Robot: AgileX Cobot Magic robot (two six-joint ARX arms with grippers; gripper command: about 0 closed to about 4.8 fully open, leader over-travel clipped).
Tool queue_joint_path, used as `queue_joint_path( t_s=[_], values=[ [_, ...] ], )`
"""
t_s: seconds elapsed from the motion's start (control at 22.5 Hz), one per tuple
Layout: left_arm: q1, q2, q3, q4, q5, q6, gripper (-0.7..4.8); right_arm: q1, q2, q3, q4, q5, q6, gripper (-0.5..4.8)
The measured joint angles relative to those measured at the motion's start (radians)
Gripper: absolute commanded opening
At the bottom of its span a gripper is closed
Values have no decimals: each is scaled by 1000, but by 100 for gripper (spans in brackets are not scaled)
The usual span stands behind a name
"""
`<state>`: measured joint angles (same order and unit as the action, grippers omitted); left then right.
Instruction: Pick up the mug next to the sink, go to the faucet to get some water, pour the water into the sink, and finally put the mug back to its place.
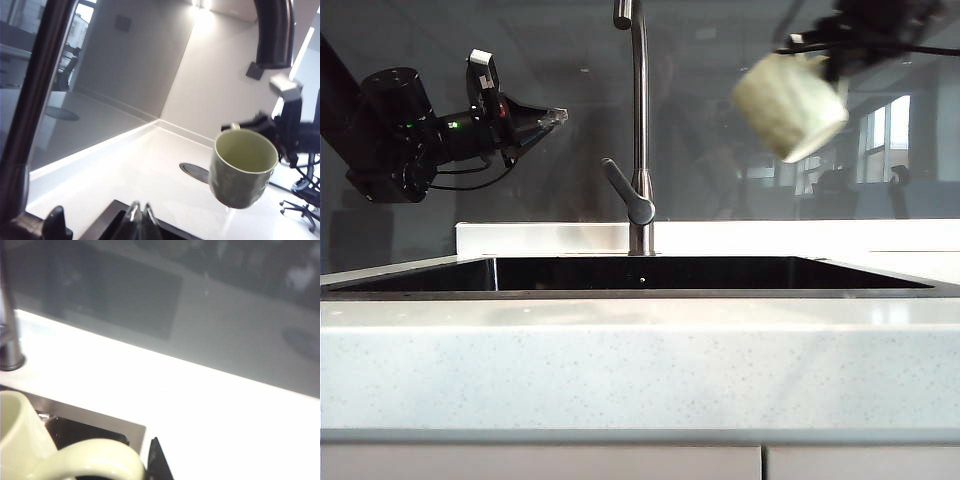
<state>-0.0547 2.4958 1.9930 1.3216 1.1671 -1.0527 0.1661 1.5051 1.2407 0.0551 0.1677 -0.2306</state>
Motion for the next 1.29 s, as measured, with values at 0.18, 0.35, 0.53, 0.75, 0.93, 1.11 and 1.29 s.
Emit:
queue_joint_path(
  t_s=[0.18,0.35,0.53,0.75,0.93,1.11,1.29],
  values=[
    [0,0,0,2,-25,-18,-6,-118,-87,-202,174,-57,131,-4],
    [-1,0,0,3,-27,-40,-6,-262,-121,-508,555,-134,272,-4],
    [0,0,0,3,-33,-45,-6,-331,-88,-724,893,-145,300,-4],
    [0,0,0,3,-85,-44,-6,-346,-17,-785,1028,-142,322,-4],
    [0,0,0,3,-98,-44,-6,-341,75,-812,1143,-143,335,-4],
    [0,0,0,3,-98,-45,-6,-341,149,-810,1266,-144,346,-3],
    [0,0,0,3,-98,-45,-6,-341,182,-810,1278,-145,361,-1]
  ],
)
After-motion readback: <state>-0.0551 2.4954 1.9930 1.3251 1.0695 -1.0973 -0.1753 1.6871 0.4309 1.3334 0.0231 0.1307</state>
